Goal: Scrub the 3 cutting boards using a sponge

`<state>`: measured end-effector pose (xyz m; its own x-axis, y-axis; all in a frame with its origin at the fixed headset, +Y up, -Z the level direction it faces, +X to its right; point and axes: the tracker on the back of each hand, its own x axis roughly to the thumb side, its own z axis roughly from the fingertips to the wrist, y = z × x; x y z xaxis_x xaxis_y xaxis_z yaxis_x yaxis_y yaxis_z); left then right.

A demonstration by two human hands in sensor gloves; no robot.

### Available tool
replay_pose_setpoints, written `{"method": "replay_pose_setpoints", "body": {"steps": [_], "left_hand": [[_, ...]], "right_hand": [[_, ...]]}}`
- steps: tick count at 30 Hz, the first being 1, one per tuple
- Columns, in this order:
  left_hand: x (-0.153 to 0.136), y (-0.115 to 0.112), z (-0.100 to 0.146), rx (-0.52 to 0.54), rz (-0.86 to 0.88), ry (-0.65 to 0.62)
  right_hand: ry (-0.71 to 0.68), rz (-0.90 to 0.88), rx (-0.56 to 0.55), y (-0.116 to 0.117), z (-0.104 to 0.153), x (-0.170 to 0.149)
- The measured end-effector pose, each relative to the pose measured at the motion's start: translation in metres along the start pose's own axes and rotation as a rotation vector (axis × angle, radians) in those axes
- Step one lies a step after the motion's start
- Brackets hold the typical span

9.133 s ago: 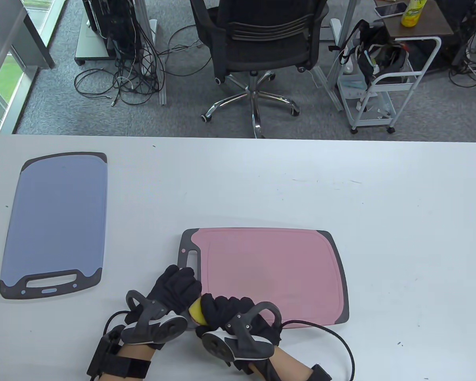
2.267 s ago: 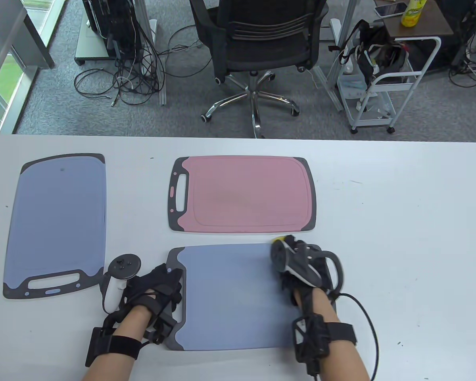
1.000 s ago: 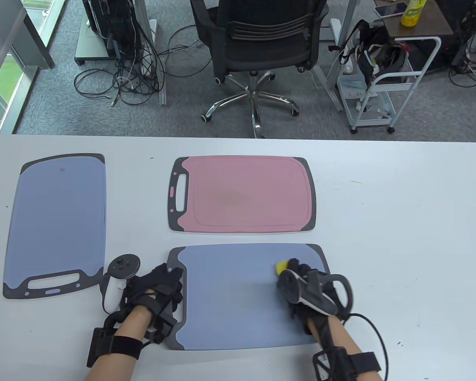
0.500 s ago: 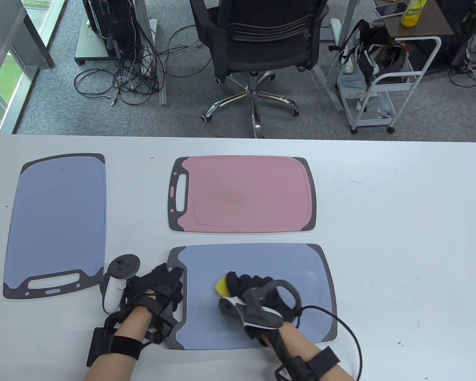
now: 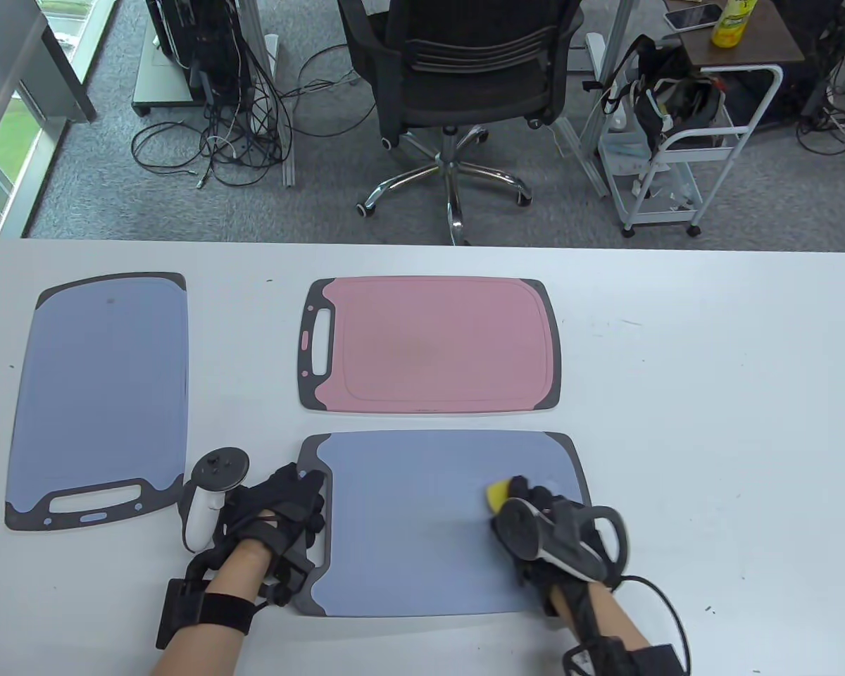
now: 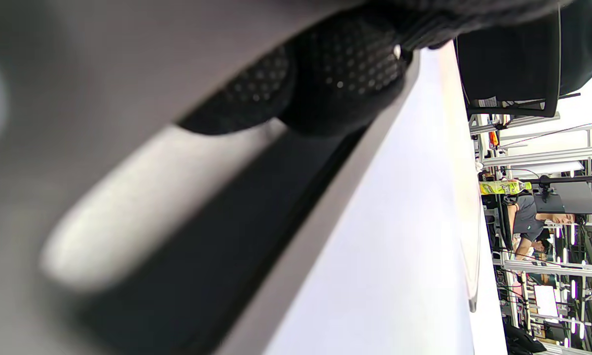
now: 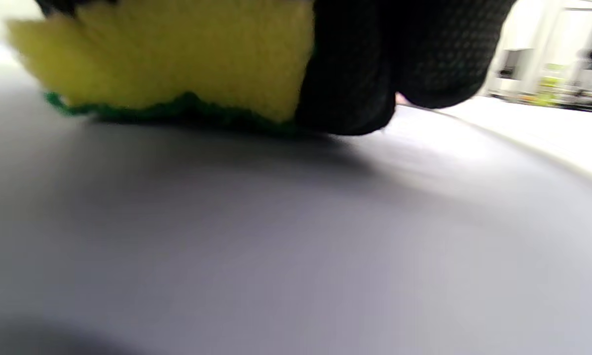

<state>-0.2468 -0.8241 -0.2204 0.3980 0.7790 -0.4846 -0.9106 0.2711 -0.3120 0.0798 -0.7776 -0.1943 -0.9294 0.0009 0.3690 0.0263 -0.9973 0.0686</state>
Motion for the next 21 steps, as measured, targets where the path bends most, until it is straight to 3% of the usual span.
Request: {"method": "replay_pose_setpoints", "body": {"steps": [3, 5, 7, 9, 12, 19, 21], "left_hand": [[-0.001, 0.001, 0.0, -0.014, 0.015, 0.002], [-0.001, 0.001, -0.001, -0.026, 0.027, 0.004], [-0.001, 0.001, 0.0, -0.024, 0.028, 0.004], [-0.001, 0.001, 0.0, -0.03, 0.035, 0.006], [0.0, 0.001, 0.0, -0.027, 0.033, 0.006], [-0.001, 0.002, 0.0, -0.016, 0.024, 0.011], [0.0, 0.002, -0.001, -0.01, 0.017, 0.011]], "right_hand": [[-0.265, 0.057, -0.031, -0.007, -0.015, 0.101], [-0.378, 0.086, -0.058, -0.008, -0.017, 0.142], [-0.388, 0.133, -0.065, -0.008, -0.017, 0.161], [-0.386, 0.17, -0.07, -0.009, -0.015, 0.156], [-0.254, 0.166, -0.068, -0.005, -0.006, 0.102], [0.288, 0.098, 0.0, 0.011, 0.051, -0.091], [0.381, 0.078, -0.016, 0.011, 0.062, -0.118]]}}
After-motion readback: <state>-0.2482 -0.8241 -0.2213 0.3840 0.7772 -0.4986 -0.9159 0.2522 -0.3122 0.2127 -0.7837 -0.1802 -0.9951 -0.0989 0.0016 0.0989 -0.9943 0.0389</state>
